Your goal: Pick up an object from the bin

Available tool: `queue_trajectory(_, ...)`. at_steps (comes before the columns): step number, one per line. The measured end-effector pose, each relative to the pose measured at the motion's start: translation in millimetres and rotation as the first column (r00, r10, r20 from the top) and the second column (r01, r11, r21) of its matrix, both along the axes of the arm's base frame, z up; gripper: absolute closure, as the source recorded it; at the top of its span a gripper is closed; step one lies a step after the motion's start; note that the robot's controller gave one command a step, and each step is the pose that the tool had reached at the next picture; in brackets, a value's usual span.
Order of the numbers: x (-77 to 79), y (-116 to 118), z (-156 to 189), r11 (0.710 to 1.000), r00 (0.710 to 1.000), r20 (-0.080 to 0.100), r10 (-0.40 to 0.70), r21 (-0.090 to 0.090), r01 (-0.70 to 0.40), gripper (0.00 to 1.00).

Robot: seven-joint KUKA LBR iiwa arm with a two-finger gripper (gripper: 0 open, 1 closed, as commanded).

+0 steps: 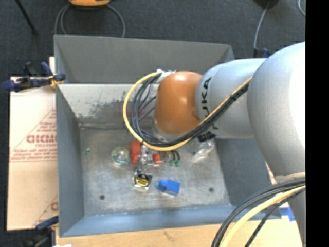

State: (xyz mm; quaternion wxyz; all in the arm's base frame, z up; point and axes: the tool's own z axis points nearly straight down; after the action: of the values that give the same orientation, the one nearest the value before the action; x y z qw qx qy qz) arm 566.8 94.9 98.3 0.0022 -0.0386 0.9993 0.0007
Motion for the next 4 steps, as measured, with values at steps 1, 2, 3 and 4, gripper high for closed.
queue_trajectory(1, 0.0, 0, 0, 1.0, 1.0, 0.0, -0.002, 0.0, 0.002, 0.0)
queue_trajectory(2, 20.7, -49, -13, 0.997, 0.997, 0.032, 0.075, 0.001, -0.075, 0.0)
queue_trajectory(3, -81.1, -53, -13, 0.868, 0.868, 0.007, 0.496, -0.005, -0.496, 0.0)
queue_trajectory(4, -73.2, -16, -25, 0.802, 0.802, 0.005, 0.598, -0.009, -0.598, 0.0)
